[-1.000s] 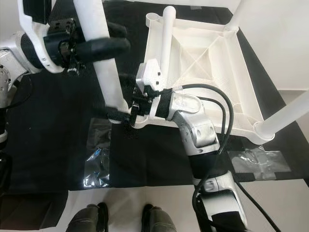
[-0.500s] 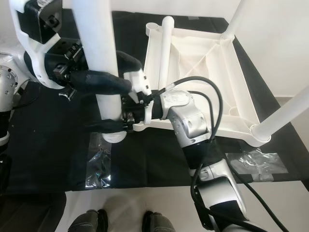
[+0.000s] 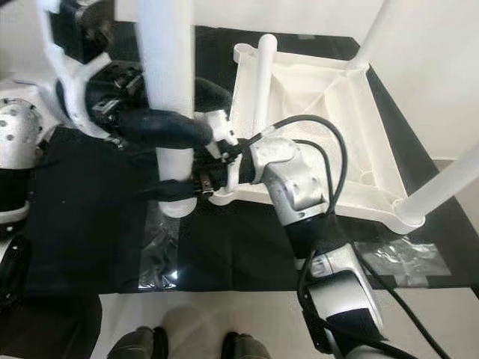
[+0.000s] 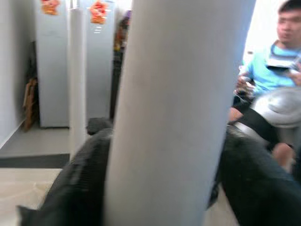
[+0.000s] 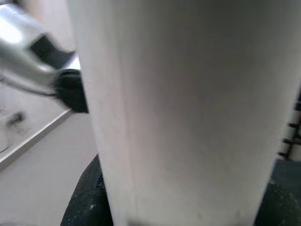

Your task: Building children table

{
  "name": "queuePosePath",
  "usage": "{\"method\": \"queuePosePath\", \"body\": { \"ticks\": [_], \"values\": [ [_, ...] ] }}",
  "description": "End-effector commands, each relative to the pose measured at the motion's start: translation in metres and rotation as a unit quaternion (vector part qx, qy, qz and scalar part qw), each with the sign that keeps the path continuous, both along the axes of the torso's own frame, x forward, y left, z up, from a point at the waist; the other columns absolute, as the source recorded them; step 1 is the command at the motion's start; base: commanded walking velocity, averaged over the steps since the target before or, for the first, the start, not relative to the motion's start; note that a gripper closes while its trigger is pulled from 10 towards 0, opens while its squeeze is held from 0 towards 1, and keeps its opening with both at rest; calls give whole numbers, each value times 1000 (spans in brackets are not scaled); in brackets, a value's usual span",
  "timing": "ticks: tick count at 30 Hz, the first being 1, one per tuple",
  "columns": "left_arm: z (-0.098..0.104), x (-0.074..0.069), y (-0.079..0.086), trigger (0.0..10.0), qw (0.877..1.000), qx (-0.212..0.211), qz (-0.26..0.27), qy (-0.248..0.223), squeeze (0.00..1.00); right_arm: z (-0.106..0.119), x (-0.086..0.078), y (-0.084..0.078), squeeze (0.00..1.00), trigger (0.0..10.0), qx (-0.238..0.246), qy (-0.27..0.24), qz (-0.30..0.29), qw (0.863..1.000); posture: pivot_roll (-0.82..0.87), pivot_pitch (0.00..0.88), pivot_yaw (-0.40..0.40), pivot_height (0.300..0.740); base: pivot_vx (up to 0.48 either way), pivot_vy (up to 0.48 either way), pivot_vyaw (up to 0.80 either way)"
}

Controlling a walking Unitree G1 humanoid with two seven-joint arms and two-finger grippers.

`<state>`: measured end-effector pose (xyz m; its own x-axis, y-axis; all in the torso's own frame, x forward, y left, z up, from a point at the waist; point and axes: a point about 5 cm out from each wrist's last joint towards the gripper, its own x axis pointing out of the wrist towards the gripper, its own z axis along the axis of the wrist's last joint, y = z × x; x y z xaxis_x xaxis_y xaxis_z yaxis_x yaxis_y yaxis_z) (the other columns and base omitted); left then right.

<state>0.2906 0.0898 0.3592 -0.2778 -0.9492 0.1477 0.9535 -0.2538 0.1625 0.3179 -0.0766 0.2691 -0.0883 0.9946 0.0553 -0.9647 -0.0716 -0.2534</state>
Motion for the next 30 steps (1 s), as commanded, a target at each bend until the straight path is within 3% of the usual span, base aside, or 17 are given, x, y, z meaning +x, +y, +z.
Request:
{"method": "queuePosePath", "body": {
  "ticks": [1, 4, 9, 10, 11, 13, 16, 17, 18, 19, 21, 23, 24, 25, 26, 28, 30],
  "values": [
    [-8, 13, 10, 10000, 997, -10, 69, 17, 1000, 3, 11, -17, 0, 0, 26, 1, -71, 997, 45, 159, -57, 740, 0, 0, 0],
    [-14, 24, 30, 10000, 989, -25, 147, 21, 1000, 5, 17, -27, 0, 0, 40, 1, -111, 993, 45, 174, -57, 740, 0, 0, 0],
    [-27, 42, 68, 10000, 950, -41, 308, 32, 1000, 10, 26, -46, 0, 0, 56, -3, -177, 983, 52, 222, -60, 740, 0, 0, 0],
    [-32, 47, 79, 10000, 931, -44, 360, 36, 1000, 11, 28, -52, 0, 0, 58, -3, -192, 980, 54, 239, -62, 740, 0, 0, 0],
    [-32, 47, 79, 10000, 931, -44, 360, 36, 1000, 11, 28, -52, 0, 0, 58, -3, -192, 980, 54, 239, -62, 740, 0, 0, 0],
    [-52, 52, 103, 10000, 879, -32, 473, 45, 1000, 11, 33, -62, 0, 0, 54, -1, -218, 974, 56, 277, -66, 740, 0, 0, 0],
    [-52, 52, 103, 10000, 879, -32, 473, 45, 1000, 11, 33, -62, 0, 0, 54, -1, -218, 974, 56, 277, -66, 740, 0, 0, 0],
    [-68, 48, 111, 10000, 859, -19, 510, 53, 1000, 10, 34, -66, 0, 0, 50, 1, -223, 973, 62, 302, -65, 740, 0, 0, 0],
    [-86, 39, 112, 10000, 845, -3, 531, 61, 165, 9, 35, -67, 0, 0, 46, 3, -218, 975, 63, 312, -65, 740, 0, 0, 0],
    [-107, 26, 105, 10000, 836, 14, 544, 69, 0, 9, 35, -65, 0, 0, 43, 7, -204, 978, 67, 332, -61, 740, 0, 0, 0],
    [-107, 26, 105, 10000, 836, 14, 544, 69, 0, 9, 35, -65, 0, 0, 43, 7, -204, 978, 67, 332, -61, 740, 0, 0, 0],
    [-131, 3, 90, 10000, 822, 24, 564, 75, 0, 10, 34, -59, 0, 0, 35, 10, -169, 985, 79, 352, -66, 740, 0, 0, 0],
    [-136, -4, 85, 10000, 812, 13, 577, 85, 0, 12, 34, -56, 0, 3725, 32, 11, -154, 988, 84, 363, -69, 740, 0, 0, 0],
    [-136, -4, 85, 10000, 812, 13, 577, 85, 0, 12, 34, -56, 0, 3725, 32, 11, -154, 988, 84, 363, -69, 740, 0, 0, 0],
    [-138, -8, 83, 10000, 804, 8, 588, 86, 0, 13, 34, -55, 0, 10000, 30, 14, -145, 989, 84, 363, -69, 740, 0, 0, 0],
    [-138, -8, 83, 10000, 804, 8, 588, 86, 0, 13, 34, -55, 0, 10000, 30, 14, -145, 989, 84, 363, -69, 740, 0, 0, 0],
    [-140, -14, 83, 10000, 783, -4, 616, 81, 0, 14, 36, -48, 0, 10000, 14, 10, -140, 990, 93, 380, -81, 740, 0, 0, 0]
  ]
}}
